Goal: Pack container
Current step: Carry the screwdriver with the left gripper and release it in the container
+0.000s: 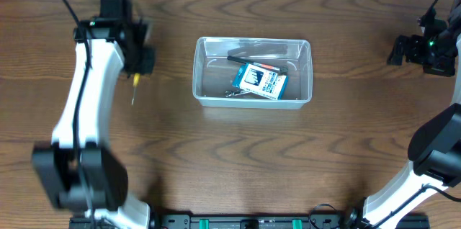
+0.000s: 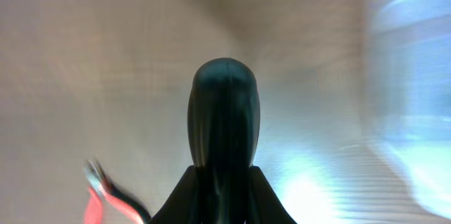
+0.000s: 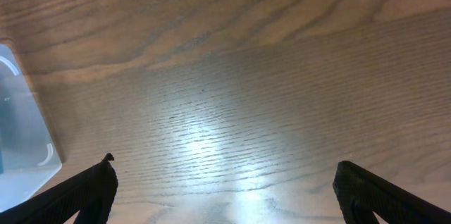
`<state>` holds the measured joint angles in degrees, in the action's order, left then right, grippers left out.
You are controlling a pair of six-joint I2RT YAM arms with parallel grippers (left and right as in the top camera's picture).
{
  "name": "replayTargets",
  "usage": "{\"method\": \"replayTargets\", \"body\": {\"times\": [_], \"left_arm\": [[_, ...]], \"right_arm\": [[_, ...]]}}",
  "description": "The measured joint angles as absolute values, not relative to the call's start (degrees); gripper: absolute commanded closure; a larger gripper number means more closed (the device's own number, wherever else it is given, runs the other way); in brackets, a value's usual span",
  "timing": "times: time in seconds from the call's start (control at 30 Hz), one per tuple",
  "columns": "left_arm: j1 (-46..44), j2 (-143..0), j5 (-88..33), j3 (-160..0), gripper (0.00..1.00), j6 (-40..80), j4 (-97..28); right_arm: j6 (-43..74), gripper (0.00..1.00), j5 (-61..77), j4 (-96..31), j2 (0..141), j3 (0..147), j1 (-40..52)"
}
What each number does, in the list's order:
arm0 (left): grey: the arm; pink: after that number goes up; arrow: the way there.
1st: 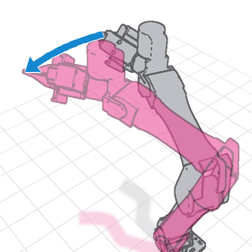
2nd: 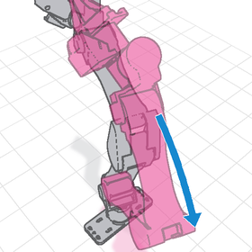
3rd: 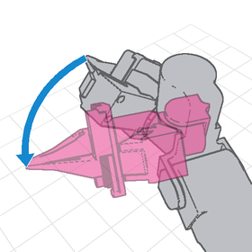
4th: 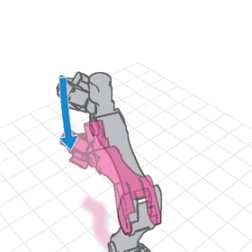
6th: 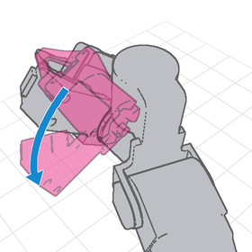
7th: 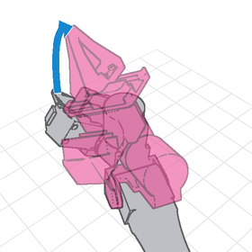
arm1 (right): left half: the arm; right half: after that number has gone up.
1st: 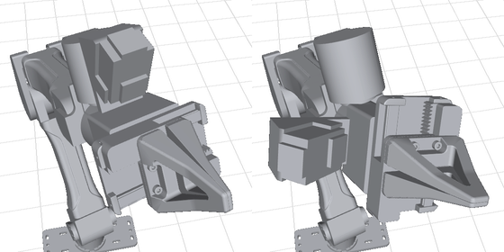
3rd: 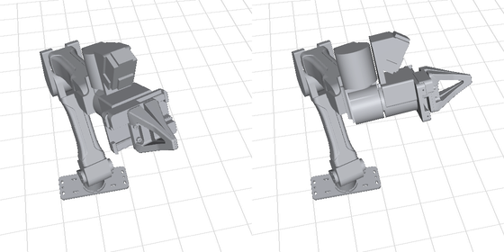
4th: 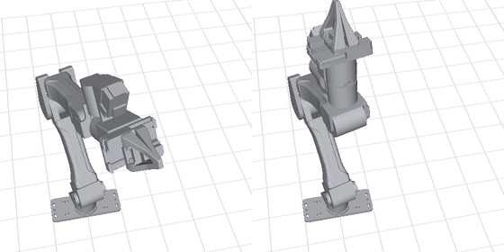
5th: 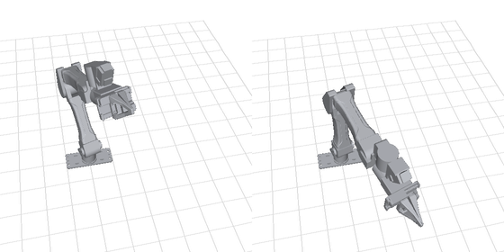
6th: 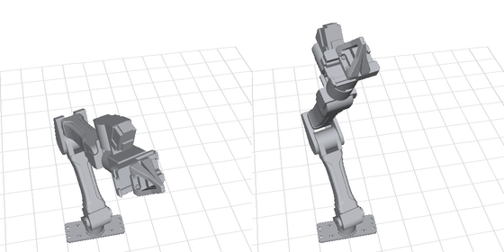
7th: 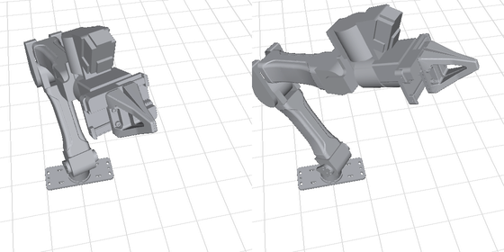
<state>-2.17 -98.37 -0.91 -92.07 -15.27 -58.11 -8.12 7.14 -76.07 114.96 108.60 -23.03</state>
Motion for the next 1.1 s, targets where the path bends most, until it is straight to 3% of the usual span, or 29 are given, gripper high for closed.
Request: {"method": "replayTargets", "body": {"times": [0.2,0.43,0.73,1.03,1.07,1.1], "left_arm": [[-18.9,-90.4,-1.7,-95.9,0.94,-31.9,-58.4],[-29.3,-101.1,-5.5,-95.2,0.94,-47.6,-56.8],[-30.4,-116.4,-6.3,-95.1,0.94,-51.6,-54.1],[-30.4,-122.6,-6.3,-95.1,0.94,-52.4,-53.4],[-30.4,-122.7,-6.3,-95.1,0.92,-52.4,-53.4],[-30.4,-122.7,-6.3,-95.1,0.78,-52.4,-53.3]], "right_arm": [[-8.1,0.01,7.1,-76.1,114.9,108.6,-23.0],[-8.1,0.01,7.1,-76.5,115.0,108.6,-23.0],[-8.1,0.01,7.3,-76.8,115.0,108.6,-22.9],[-8.1,0.01,7.3,-76.9,115.0,108.6,-22.6],[-8.1,0.01,7.3,-76.9,115.0,108.6,-22.6],[-8.1,0.01,7.3,-76.9,115.0,108.6,-22.6]]}}
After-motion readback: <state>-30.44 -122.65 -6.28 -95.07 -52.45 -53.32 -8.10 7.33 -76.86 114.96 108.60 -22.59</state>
